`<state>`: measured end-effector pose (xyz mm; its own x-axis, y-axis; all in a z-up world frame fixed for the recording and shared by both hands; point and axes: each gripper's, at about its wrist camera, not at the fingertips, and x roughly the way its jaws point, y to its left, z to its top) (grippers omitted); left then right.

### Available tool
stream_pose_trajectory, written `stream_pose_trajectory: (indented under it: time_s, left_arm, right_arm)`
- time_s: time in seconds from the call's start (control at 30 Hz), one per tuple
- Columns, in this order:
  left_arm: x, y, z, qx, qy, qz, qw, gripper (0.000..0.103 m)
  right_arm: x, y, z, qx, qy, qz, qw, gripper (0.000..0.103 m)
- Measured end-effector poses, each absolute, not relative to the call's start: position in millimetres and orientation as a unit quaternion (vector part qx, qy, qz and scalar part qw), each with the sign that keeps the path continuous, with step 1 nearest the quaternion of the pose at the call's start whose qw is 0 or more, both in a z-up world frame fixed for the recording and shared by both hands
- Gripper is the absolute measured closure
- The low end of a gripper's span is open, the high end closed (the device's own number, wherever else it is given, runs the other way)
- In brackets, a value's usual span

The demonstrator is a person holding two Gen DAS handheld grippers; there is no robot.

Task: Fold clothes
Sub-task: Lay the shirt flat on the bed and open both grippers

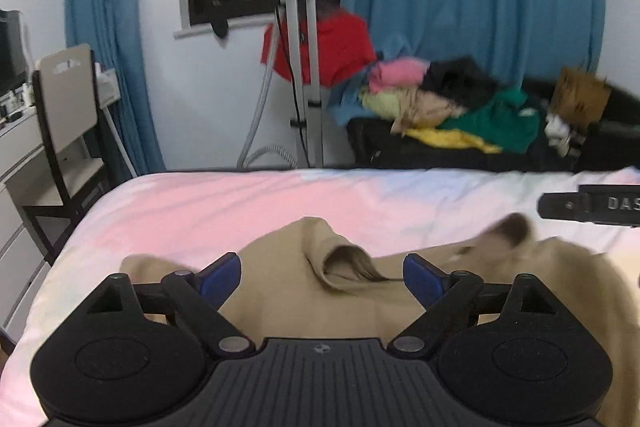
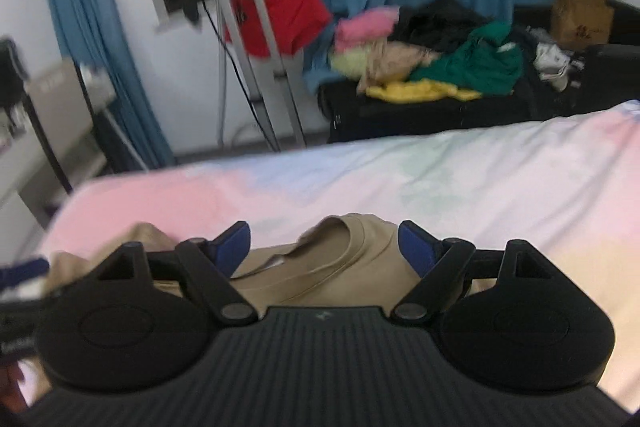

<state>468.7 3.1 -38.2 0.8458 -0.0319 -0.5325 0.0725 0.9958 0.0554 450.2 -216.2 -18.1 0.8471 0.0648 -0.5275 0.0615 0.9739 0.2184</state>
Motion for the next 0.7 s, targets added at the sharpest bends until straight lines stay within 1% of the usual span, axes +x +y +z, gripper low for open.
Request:
stream_pose_trajectory:
  time_s: [0.2,0.37,0.43,0.47,0.53,0.7]
  left_arm:
    - [356,10,3,0.024,0.233,-0.032,0.972,0.013]
    - [250,20,15,0.007,0.191,-0.035,0.981,0.012]
    - [206,21,19,0.011,0.170,-0.044,0.984,0.011]
    - [187,22,19,0.014,0.161,-0.047,0.986,0.009]
    - [154,22,17,0.024,0.145,-0.053,0.988,0.007]
    - [101,23,-3,0.047,0.130,-0.064,0.988,0.006]
  right_arm:
    - [351,-214,19,0.122,0.217,-0.003,0.968,0.021]
    - [259,-217,39,0.141,0.180,0.001,0.974,0.021]
    - [225,-217,37,0.147,0.170,0.006,0.974,0.021]
    - [207,-217,36,0.150,0.165,0.009,0.975,0.021]
    - [176,-216,31,0.151,0.155,0.013,0.976,0.021]
    - [120,-211,4,0.125,0.136,0.022,0.983,0.021]
